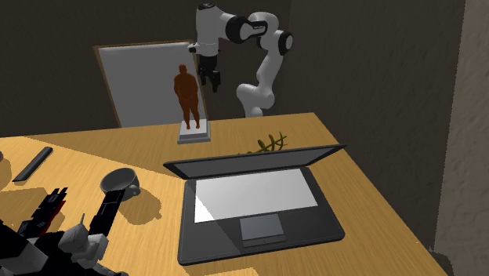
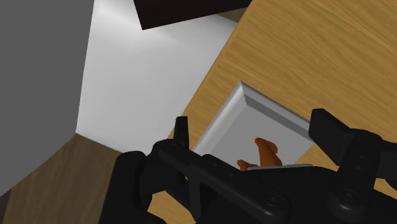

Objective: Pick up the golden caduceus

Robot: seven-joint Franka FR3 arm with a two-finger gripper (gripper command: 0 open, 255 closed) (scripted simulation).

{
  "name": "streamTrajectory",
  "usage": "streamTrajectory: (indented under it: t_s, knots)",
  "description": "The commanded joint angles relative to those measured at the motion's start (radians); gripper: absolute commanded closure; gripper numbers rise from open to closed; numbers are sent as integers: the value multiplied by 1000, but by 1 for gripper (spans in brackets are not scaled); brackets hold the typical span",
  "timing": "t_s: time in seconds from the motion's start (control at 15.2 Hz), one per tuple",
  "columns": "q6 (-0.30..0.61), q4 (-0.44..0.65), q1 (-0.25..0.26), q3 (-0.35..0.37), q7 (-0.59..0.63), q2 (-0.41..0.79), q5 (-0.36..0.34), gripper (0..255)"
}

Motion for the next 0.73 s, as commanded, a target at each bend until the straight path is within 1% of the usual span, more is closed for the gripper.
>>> streamTrajectory:
  t_s: [0.0, 0.66]
  knots:
    - [0, 0, 0, 0, 0, 0, 0, 0]
    - [126, 20, 133, 104, 4, 159, 137, 0]
